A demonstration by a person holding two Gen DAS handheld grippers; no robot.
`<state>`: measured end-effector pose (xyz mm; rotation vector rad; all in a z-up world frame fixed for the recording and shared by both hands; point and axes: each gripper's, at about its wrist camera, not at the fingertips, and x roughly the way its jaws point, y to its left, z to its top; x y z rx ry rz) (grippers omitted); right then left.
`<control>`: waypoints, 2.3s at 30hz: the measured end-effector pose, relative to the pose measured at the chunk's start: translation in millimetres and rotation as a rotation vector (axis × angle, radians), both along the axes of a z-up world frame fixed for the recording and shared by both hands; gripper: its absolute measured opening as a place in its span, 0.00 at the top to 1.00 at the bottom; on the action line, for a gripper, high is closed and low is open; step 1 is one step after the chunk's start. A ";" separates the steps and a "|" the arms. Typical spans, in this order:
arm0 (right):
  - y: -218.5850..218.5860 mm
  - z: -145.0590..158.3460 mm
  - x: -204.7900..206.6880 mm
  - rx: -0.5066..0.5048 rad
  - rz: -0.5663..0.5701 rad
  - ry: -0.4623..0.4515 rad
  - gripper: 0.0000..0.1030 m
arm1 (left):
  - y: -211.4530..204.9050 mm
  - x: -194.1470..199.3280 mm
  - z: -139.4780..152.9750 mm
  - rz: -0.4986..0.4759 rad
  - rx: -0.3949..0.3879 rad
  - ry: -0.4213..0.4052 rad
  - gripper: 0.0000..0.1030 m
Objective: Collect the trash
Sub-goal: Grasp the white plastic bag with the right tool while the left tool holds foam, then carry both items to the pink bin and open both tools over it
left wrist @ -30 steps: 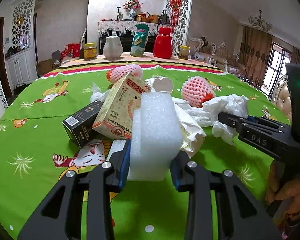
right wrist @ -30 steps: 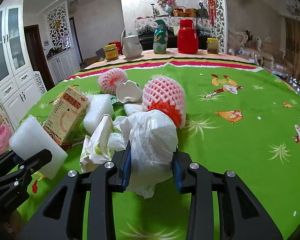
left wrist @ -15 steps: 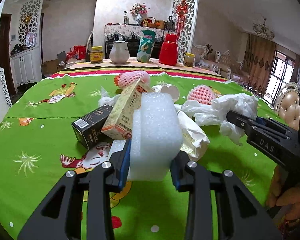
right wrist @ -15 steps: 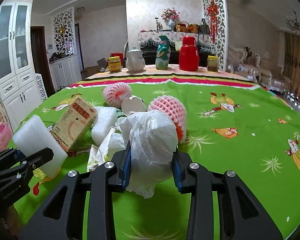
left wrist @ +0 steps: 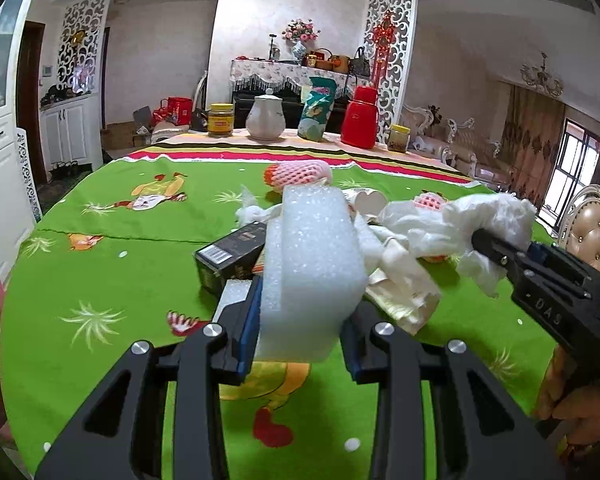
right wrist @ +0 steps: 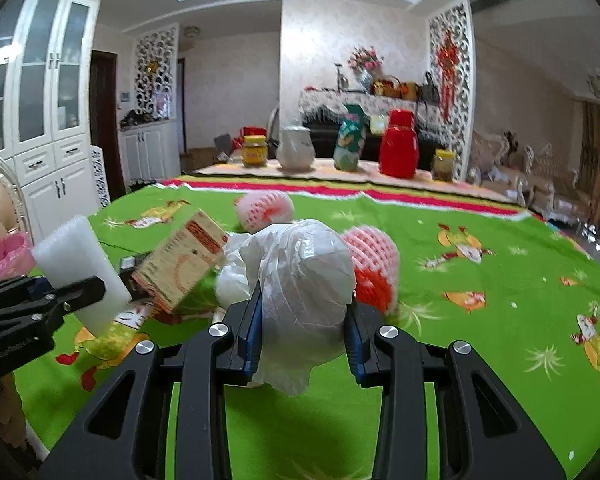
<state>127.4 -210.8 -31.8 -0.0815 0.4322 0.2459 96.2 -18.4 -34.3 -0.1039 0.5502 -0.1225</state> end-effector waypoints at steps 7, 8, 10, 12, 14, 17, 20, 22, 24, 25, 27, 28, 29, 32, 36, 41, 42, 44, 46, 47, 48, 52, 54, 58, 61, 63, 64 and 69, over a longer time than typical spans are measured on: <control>19.9 13.5 -15.8 0.005 0.051 -0.064 0.67 | 26.0 -13.5 4.3 0.049 0.000 -0.016 0.67; 23.3 15.4 -17.4 0.008 0.063 -0.066 0.66 | 29.6 -16.1 5.4 0.057 0.004 -0.021 0.67; 28.6 16.9 -19.8 0.010 0.075 -0.064 0.66 | 35.4 -19.2 6.5 0.070 0.010 -0.029 0.67; 35.5 17.1 -21.5 0.007 0.090 -0.055 0.66 | 43.9 -24.5 7.8 0.084 0.016 -0.036 0.67; 42.0 18.4 -24.5 0.007 0.105 -0.050 0.66 | 50.7 -28.0 9.4 0.097 0.017 -0.043 0.67; 53.9 22.2 -30.9 0.002 0.134 -0.049 0.66 | 60.6 -36.3 11.3 0.109 0.026 -0.055 0.67; 67.4 25.9 -38.2 0.005 0.164 -0.051 0.66 | 70.7 -40.5 12.5 0.118 0.036 -0.065 0.67; 76.8 27.3 -41.4 0.007 0.183 -0.048 0.66 | 77.8 -44.9 14.0 0.125 0.045 -0.074 0.67; 88.4 28.3 -44.4 0.005 0.203 -0.044 0.66 | 85.3 -49.4 16.1 0.134 0.053 -0.085 0.67; 94.9 28.6 -44.6 0.006 0.213 -0.041 0.66 | 88.3 -50.3 17.2 0.139 0.057 -0.091 0.67; 105.1 29.5 -44.6 0.013 0.233 -0.031 0.66 | 97.2 -56.6 20.2 0.157 0.071 -0.109 0.67; 111.0 29.7 -44.8 0.017 0.242 -0.026 0.66 | 101.9 -59.9 21.4 0.167 0.077 -0.118 0.67; 116.3 30.0 -45.1 0.020 0.251 -0.023 0.66 | 109.1 -64.4 23.5 0.181 0.084 -0.129 0.67; 140.4 32.8 -47.0 0.026 0.293 -0.012 0.66 | 127.3 -75.1 28.3 0.214 0.097 -0.147 0.67; 176.6 36.9 -50.0 0.020 0.357 -0.010 0.66 | 154.5 -93.7 35.1 0.267 0.115 -0.177 0.67; 230.1 43.9 -54.0 0.006 0.453 -0.003 0.66 | 199.0 -118.9 40.9 0.344 0.114 -0.198 0.67; 245.1 45.8 -55.4 0.003 0.481 -0.004 0.66 | 208.6 -122.2 41.2 0.360 0.110 -0.197 0.67; 264.2 49.3 -55.4 -0.002 0.517 -0.004 0.66 | 230.9 -132.4 40.4 0.405 0.099 -0.193 0.66; 287.3 50.2 -57.0 -0.014 0.553 -0.005 0.66 | 247.8 -136.7 40.3 0.436 0.087 -0.186 0.66; 300.8 50.4 -56.2 -0.022 0.573 -0.001 0.66 | 262.4 -142.5 39.3 0.460 0.076 -0.179 0.66; 309.8 50.5 -56.7 -0.028 0.587 0.004 0.66 | 272.0 -146.3 37.8 0.479 0.068 -0.174 0.66; 350.4 48.5 -55.4 -0.053 0.645 0.023 0.65 | 310.0 -153.9 31.3 0.546 0.039 -0.147 0.66; 368.7 46.3 -54.0 -0.064 0.668 0.034 0.65 | 328.2 -158.5 24.2 0.575 0.019 -0.130 0.66; 396.9 42.4 -52.7 -0.080 0.704 0.045 0.63 | 354.3 -158.1 14.5 0.604 0.001 -0.092 0.66; 413.0 39.6 -52.6 -0.083 0.726 0.057 0.62 | 366.7 -160.9 7.4 0.632 -0.014 -0.075 0.66; 422.4 36.9 -53.6 -0.090 0.738 0.062 0.62 | 377.2 -162.1 2.2 0.644 -0.037 -0.067 0.65; 427.1 34.9 -53.7 -0.095 0.744 0.066 0.61 | 382.3 -162.8 0.1 0.648 -0.046 -0.064 0.65; 446.6 27.6 -52.8 -0.081 0.772 0.093 0.31 | 406.1 -171.5 -8.0 0.708 -0.087 -0.062 0.40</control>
